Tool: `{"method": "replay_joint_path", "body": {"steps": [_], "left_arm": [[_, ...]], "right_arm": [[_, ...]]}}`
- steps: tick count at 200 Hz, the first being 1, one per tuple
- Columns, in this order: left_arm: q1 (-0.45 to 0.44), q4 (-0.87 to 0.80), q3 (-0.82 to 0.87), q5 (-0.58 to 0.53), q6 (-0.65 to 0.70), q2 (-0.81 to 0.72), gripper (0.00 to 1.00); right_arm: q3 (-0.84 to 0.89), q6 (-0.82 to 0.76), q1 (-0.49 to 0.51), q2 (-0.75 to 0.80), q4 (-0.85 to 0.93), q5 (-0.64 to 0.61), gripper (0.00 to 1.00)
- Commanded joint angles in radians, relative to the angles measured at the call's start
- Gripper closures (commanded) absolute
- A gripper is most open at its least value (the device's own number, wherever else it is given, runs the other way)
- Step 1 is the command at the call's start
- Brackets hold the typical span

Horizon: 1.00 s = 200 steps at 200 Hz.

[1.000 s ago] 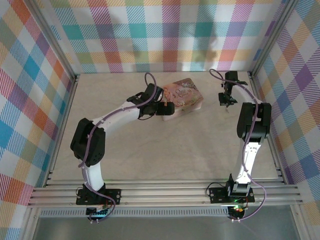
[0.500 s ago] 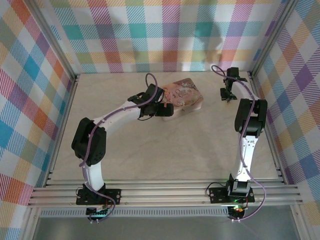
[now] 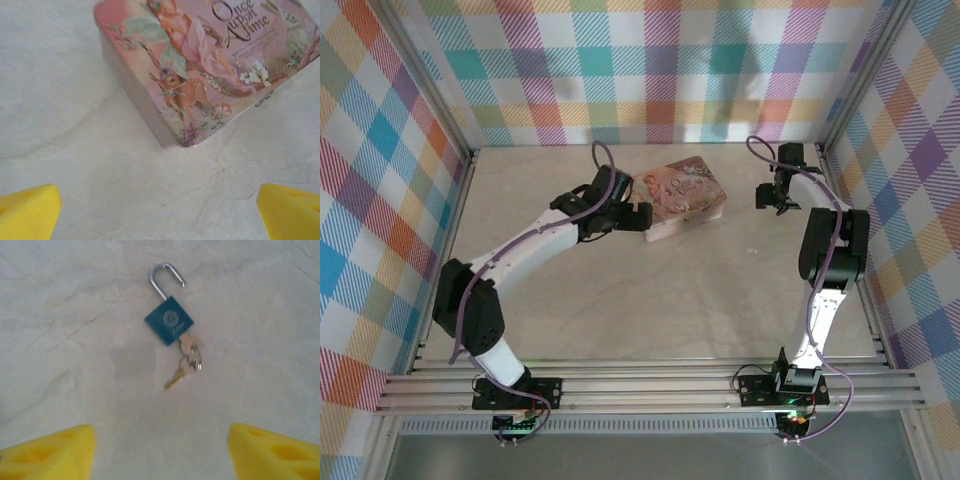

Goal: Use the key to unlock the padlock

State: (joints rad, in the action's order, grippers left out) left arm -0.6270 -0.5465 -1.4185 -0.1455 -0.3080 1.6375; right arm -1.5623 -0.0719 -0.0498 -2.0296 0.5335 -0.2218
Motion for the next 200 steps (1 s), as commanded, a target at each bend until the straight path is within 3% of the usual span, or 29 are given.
{"method": "replay_joint_path", "body": {"steps": [1,39,59,90,112,134,164,200], "left_arm": [[-0.003,-0.049,0.036,-0.099,0.078,-0.102,0.00],[0.032,-0.052,0.115,-0.146,0.145,-0.233,0.00],[0.077,-0.018,0.174,-0.111,0.193,-0.301,0.00],[0.182,0.144,0.335,-0.050,0.277,-0.438,0.00],[0.312,0.238,0.434,0.008,0.264,-0.511,0.00],[0.409,0.260,0.483,0.065,0.283,-0.536,0.00],[0.481,0.450,0.606,0.149,0.379,-0.543,0.00],[0.596,0.632,0.700,0.223,0.342,-0.446,0.00]], "right_arm": [[0.118,0.043,0.032,0.126,-0.117,0.051,0.03],[0.317,0.091,0.069,0.302,-0.185,0.066,0.00],[0.418,0.124,0.085,0.403,-0.238,0.093,0.00],[0.544,0.146,0.103,0.541,-0.320,0.165,0.00],[0.604,0.192,0.105,0.610,-0.350,0.195,0.00],[0.677,0.222,0.105,0.670,-0.405,0.200,0.00],[0.859,0.219,0.104,0.746,-0.618,0.174,0.00],[1.065,0.195,0.101,0.823,-0.855,0.073,0.00]]}}
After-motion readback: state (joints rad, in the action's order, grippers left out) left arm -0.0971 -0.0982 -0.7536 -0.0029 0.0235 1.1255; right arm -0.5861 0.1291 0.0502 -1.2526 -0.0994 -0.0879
